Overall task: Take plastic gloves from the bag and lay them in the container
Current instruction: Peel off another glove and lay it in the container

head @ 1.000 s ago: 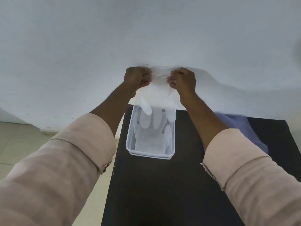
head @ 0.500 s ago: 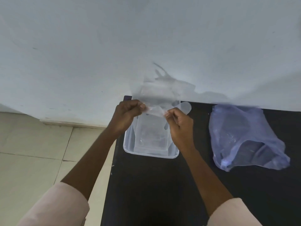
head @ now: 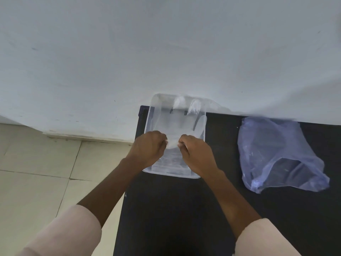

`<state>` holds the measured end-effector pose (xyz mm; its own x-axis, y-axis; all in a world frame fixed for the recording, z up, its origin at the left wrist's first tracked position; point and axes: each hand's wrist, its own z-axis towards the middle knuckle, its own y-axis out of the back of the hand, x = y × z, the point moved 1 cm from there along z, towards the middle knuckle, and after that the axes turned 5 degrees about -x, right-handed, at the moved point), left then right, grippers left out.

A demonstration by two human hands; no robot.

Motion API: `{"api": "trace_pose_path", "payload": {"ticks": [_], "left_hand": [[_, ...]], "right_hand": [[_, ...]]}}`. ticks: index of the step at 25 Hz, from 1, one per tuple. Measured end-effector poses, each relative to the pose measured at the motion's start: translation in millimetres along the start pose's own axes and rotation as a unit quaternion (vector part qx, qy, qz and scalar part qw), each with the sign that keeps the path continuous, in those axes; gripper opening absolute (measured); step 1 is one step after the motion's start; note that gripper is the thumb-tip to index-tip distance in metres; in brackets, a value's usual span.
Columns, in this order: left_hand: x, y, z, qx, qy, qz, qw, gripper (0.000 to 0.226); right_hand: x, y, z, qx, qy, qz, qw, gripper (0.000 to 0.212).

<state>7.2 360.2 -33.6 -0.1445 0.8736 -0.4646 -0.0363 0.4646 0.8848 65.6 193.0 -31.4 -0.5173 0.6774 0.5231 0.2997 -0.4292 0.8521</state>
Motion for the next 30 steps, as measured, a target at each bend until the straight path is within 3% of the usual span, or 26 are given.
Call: {"api": "trace_pose_path", "payload": {"ticks": [8,20,26,30], "left_hand": [[-4.7,-7.9,-9.3,0.087,-0.036,0.168,0.981,0.031],[-0.4,-12.3,-15.1,0.230,-0.118,0.288,0.922,0.041],[0.9,-12.8,-9.0,0.304,-0.120,0.337,0.883,0.044],[-1.1,-12.8,-6.5,0.310,-0.125,0.352,0.874,0.044]], "right_hand": [[2.0,3.1,-5.2,0.104,0.079,-0.144,0.981,0.025],[1.9,6.6,-2.8,0.361,0.154,-0.306,0.867,0.032],[3.6,6.9,1.1,0.409,0.166,-0.401,0.803,0.037],[-1.7,12.3,3.7,0.408,0.166,-0.402,0.803,0.036]]}}
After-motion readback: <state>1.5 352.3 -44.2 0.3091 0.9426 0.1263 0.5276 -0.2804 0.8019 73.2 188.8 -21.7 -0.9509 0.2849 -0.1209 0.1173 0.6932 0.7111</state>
